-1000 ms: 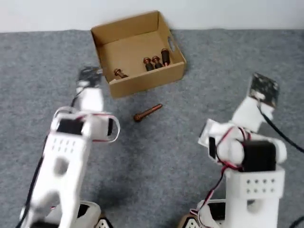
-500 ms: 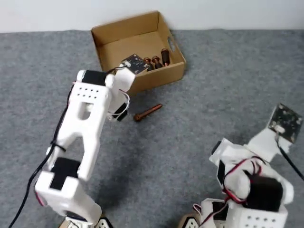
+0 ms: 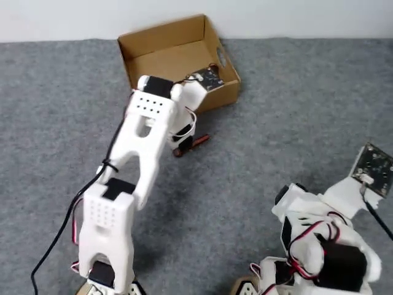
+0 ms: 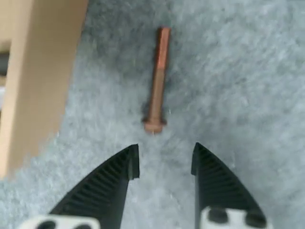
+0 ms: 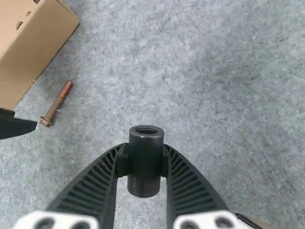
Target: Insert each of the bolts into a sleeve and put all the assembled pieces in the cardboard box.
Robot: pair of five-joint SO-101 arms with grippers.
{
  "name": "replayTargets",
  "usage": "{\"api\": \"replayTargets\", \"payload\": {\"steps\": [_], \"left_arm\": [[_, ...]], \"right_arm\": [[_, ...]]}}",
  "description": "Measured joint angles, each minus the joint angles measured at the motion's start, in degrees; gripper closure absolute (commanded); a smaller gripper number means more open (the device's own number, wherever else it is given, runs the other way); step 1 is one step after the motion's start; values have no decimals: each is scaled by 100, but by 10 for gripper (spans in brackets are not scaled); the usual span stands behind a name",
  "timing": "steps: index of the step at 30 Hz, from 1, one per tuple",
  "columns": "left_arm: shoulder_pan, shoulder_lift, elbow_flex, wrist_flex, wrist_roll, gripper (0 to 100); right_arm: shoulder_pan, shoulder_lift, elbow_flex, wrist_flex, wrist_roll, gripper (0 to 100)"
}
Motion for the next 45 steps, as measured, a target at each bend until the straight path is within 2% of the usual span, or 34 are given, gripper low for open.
{"api": "replayTargets", "payload": {"steps": [13,16,19,25,29,33,39,45], "left_arm": [[35,2092,-1811,97,0,818],[62,2391,-2031,220,0,876],[123,2488,-2119,308,0,988],[220,2435,-2066,343,141,996],[255,2057,-1530,290,712,996],[325,1310,-448,281,1319,996],[510,-475,1653,281,2541,996],[510,-2505,3218,281,3991,996]], "right_arm": [[0,-18,0,0,0,991],[0,-18,0,0,0,991],[0,-18,0,0,0,991],[0,-18,0,0,0,991],[0,-18,0,0,0,991],[0,-18,0,0,0,991],[0,-18,0,0,0,991],[0,-18,0,0,0,991]]}}
